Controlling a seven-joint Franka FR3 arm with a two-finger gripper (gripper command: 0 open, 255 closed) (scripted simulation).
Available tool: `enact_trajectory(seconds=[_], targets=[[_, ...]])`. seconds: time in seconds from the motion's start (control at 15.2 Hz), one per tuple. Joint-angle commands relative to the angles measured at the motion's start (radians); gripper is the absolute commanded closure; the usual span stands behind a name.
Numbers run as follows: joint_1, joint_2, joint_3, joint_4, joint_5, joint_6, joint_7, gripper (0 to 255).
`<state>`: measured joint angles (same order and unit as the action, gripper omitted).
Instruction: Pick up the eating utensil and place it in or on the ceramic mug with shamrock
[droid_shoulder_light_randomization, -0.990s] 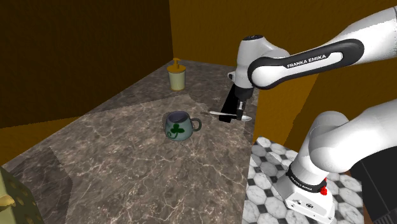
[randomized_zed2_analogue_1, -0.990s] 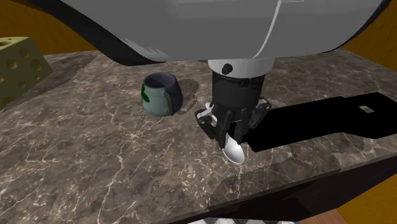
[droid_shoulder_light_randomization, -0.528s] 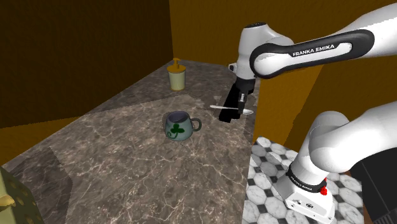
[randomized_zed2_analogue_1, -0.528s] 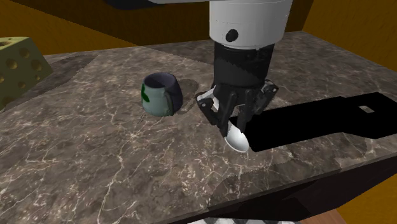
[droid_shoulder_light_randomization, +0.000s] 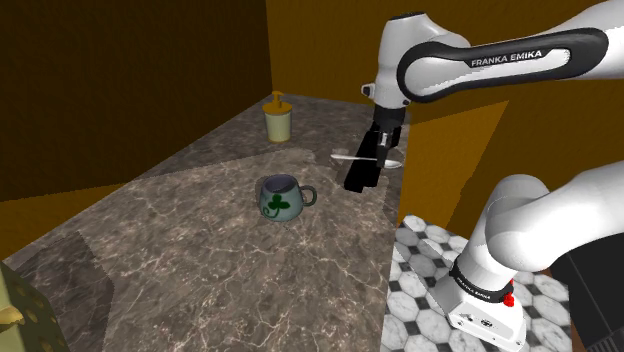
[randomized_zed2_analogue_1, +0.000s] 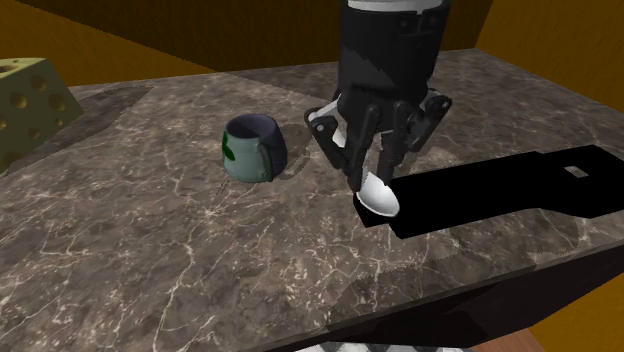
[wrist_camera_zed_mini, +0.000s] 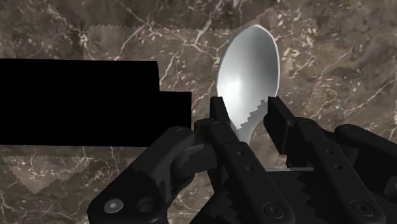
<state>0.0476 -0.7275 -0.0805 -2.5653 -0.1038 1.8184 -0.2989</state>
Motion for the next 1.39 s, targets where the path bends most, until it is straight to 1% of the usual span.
enact_trajectory(seconds=[0.0, 0.13, 0.59, 0.92, 1.32], targets=[[0.001, 0.001, 0.002, 0.028, 0.002, -0.027, -0.001, 255], [0.001, 0.001, 0.003, 0.049, 0.003, -0.049, -0.002, 255], [0.061, 0.205, 0.107, 0.207, 0.072, -0.009, 0.125, 255], [0.090, 0.361, 0.172, 0.351, 0.095, 0.000, 0.210, 255], [0.120, 0.554, 0.237, 0.557, 0.093, -0.015, 0.310, 255]])
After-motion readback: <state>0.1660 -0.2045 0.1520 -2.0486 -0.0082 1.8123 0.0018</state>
